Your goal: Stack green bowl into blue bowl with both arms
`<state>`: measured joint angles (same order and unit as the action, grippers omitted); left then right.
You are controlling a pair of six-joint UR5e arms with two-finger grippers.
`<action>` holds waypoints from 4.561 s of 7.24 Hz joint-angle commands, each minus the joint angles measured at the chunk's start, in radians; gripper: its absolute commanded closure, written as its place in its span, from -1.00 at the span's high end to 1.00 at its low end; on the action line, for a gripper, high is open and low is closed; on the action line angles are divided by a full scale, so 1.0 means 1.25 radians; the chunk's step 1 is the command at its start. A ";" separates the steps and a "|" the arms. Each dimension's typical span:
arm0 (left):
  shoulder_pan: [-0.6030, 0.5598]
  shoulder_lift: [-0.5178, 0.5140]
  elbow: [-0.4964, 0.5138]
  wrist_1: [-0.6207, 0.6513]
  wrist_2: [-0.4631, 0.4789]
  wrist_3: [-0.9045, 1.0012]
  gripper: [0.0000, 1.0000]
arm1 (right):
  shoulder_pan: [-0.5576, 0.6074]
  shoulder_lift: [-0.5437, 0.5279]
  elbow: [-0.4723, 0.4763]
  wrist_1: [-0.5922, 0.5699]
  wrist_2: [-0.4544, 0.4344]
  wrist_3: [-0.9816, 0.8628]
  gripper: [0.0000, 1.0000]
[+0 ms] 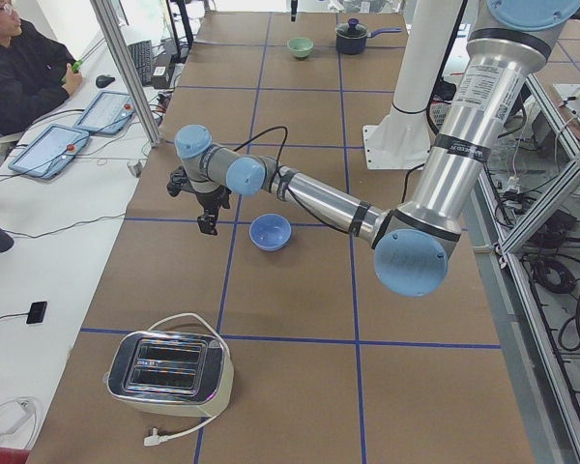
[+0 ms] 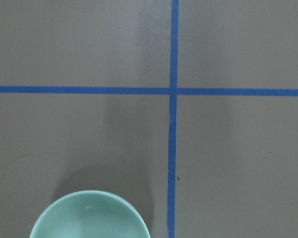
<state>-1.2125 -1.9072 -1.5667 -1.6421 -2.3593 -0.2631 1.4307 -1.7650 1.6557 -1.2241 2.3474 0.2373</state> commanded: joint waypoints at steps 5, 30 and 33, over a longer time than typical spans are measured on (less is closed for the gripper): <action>0.135 0.105 0.097 -0.410 0.073 -0.248 0.95 | -0.044 -0.005 -0.027 0.011 0.004 -0.001 0.98; 0.228 0.032 -0.148 -0.153 0.045 -0.386 -1.00 | -0.125 0.039 -0.109 0.015 -0.003 -0.001 0.81; 0.229 0.003 -0.147 -0.122 0.047 -0.392 -1.00 | -0.132 0.040 -0.113 0.015 -0.003 -0.001 -0.60</action>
<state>-0.9270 -1.8846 -1.7511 -1.8178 -2.3022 -0.7496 1.2696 -1.7151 1.5173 -1.2062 2.3429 0.2363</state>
